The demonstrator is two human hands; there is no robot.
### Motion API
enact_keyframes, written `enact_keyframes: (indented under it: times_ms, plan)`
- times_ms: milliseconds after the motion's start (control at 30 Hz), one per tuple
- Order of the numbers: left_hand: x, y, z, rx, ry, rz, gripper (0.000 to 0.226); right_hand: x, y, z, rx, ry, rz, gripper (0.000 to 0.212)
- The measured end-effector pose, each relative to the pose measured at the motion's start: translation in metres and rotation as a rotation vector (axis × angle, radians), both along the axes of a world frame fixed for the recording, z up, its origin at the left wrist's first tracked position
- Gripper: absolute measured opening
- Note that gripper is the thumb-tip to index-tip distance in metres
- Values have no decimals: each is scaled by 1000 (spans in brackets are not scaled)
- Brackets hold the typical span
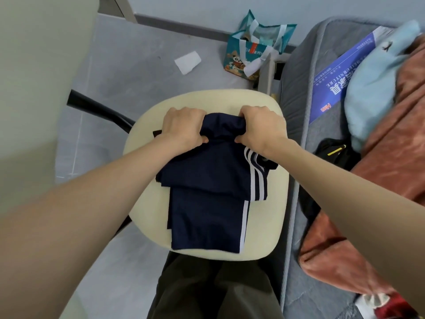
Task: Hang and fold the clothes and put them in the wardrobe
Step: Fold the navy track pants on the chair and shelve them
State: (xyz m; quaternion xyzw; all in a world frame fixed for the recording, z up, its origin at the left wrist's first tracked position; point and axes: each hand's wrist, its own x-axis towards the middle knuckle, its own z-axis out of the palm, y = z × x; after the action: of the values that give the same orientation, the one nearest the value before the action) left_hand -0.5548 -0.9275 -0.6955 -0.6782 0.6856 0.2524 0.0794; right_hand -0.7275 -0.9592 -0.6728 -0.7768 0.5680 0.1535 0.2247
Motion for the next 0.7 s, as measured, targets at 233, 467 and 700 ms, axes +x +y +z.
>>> enact_keyframes:
  times_ms: [233, 467, 700]
  plan:
    - [-3, -6, 33, -549, 81, -11, 34, -15, -10, 45, -464, -99, 119, 22]
    - [-19, 83, 30, -367, 68, -141, 69, -44, 68, 43, -275, -77, 245, 28]
    - [-20, 143, 12, -53, 84, -172, 65, -59, 137, 18, 178, -42, 283, 15]
